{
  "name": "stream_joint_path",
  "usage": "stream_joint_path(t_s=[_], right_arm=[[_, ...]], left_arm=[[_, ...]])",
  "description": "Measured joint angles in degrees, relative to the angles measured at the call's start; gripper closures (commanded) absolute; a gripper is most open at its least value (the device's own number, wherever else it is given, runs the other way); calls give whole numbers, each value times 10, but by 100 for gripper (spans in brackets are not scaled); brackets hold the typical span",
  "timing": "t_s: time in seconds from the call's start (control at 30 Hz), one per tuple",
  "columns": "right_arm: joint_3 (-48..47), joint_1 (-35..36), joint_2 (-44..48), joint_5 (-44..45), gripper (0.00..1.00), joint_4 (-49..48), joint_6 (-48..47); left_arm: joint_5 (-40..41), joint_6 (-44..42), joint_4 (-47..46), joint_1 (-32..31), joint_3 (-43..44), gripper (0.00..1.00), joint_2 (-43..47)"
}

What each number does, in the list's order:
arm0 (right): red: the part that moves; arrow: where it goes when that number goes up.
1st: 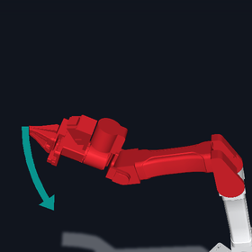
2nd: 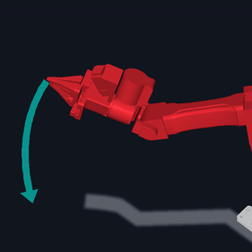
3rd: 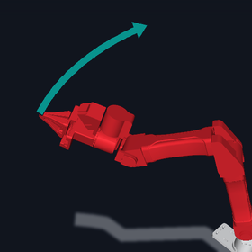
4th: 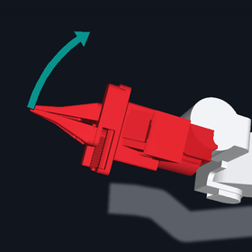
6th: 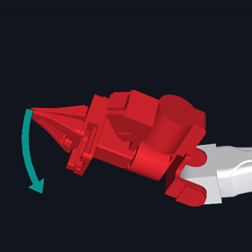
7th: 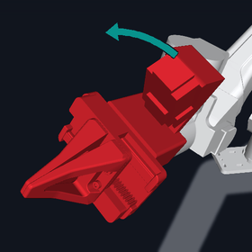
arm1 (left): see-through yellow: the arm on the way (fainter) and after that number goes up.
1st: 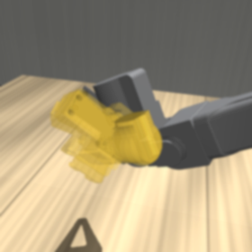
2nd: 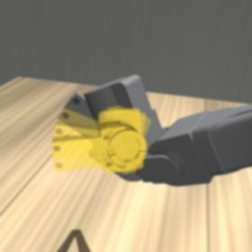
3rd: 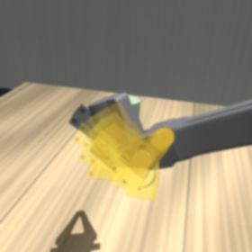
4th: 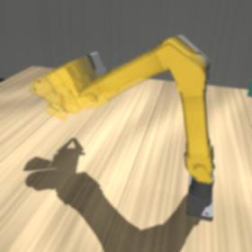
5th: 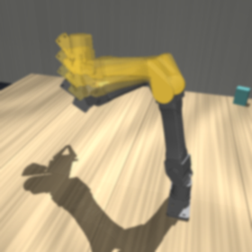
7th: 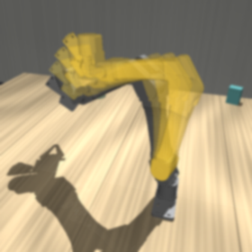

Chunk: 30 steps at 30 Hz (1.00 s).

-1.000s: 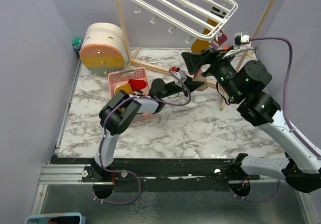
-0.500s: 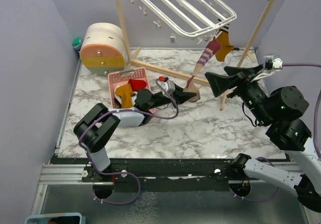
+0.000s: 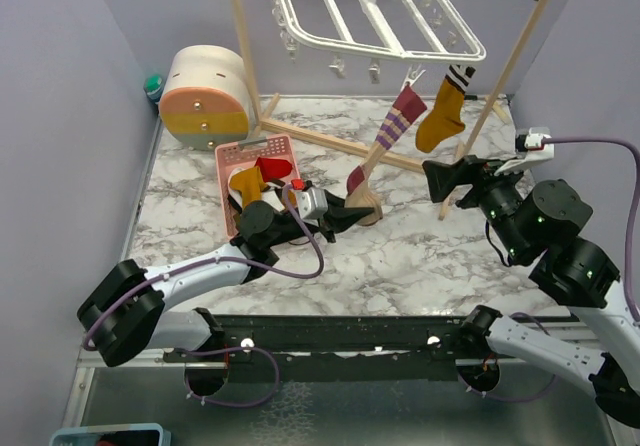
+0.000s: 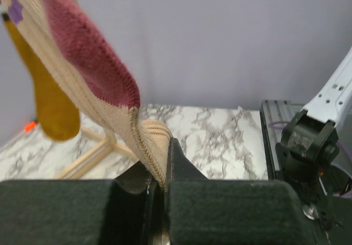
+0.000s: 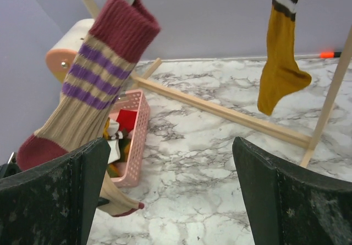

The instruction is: Remove the socks clipped to the hanger

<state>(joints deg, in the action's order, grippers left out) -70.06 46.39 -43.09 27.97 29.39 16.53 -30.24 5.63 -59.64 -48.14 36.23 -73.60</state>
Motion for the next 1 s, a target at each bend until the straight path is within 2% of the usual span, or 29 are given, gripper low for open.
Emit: stream_joint_path(t_s=[0.17,0.4,0.83,1.0], right_arm=[[12,0,-9,33,0,-26,-7],[10,0,-103,59,0,-41,1],[-2,0,-171,51,0,-84,23],[17,0,-146,-3,0,-153,4]], left_arm=[[34,-11,55,-2,-47,100,33],[61,-17,95,-24,-61,100,36],[126,-38,111,-85,-44,100,-43],[144,-46,114,-92,-37,100,-58]])
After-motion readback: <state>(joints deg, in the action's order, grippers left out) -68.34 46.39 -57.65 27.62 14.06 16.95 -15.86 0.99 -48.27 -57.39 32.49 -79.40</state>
